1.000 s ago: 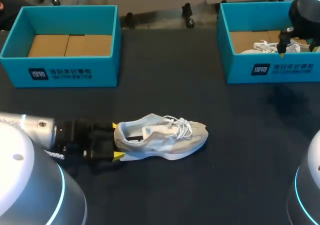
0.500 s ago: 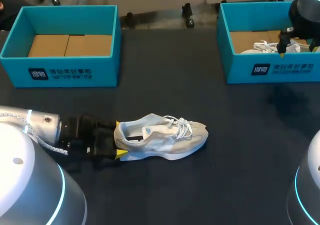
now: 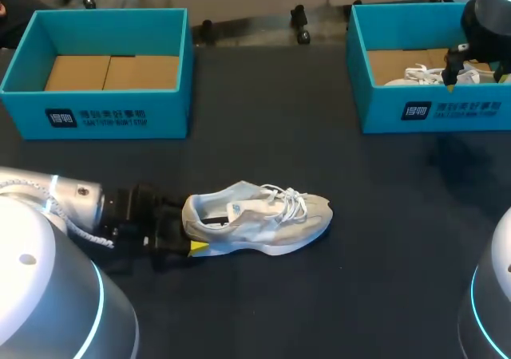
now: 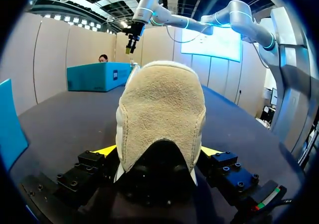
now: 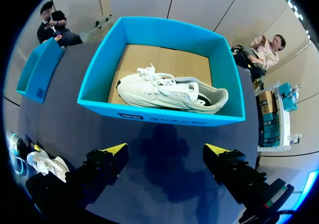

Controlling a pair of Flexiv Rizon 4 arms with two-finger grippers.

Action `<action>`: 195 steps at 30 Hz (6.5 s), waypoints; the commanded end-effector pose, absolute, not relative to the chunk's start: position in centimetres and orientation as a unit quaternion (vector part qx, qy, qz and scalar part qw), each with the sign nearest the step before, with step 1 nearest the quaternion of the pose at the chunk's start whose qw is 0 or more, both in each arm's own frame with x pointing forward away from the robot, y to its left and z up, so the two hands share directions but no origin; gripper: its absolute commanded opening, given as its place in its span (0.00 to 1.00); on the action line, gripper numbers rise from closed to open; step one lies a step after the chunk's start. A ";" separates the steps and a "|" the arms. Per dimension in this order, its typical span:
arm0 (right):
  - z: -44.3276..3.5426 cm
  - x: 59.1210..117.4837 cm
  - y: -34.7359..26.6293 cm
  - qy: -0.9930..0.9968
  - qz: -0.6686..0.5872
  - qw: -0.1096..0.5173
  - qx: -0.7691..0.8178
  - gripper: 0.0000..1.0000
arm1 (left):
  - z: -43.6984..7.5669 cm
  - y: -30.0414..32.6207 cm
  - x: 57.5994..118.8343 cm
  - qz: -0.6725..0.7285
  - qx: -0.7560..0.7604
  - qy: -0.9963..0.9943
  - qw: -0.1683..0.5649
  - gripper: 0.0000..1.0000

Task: Take the shoe out of the shoebox, open the shoe tongue, remove and reinsert the insole, then place the shoe into the shoebox

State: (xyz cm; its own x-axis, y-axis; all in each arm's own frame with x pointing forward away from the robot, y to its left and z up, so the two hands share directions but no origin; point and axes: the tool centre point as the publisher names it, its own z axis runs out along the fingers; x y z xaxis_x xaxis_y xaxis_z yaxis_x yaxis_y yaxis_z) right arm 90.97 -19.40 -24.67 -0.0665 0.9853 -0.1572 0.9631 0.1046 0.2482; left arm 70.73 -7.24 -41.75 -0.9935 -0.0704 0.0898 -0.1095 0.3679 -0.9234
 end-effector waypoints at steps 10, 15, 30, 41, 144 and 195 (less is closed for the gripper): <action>-24.7 90.9 -19.4 0.729 0.039 0.144 0.668 1.00 | -41.6 -7.7 71.6 0.554 0.045 -0.831 0.023 0.00; -24.7 90.9 -19.4 0.729 0.039 0.144 0.668 1.00 | -41.3 -7.6 72.2 0.553 0.044 -0.832 0.025 0.00; -24.7 90.9 -19.4 0.729 0.039 0.144 0.668 1.00 | -42.5 -7.1 73.7 0.539 0.023 -0.841 0.024 0.00; -24.7 90.9 -19.4 0.729 0.039 0.144 0.668 1.00 | -42.5 -7.1 73.7 0.539 0.023 -0.841 0.024 0.00; -25.2 70.3 18.0 0.619 0.011 0.000 0.785 1.00 | -42.5 -7.1 73.7 0.539 0.023 -0.841 0.024 0.00; -32.1 72.9 22.8 0.660 -0.007 0.065 0.748 1.00 | -42.5 -7.1 73.7 0.539 0.023 -0.841 0.024 0.00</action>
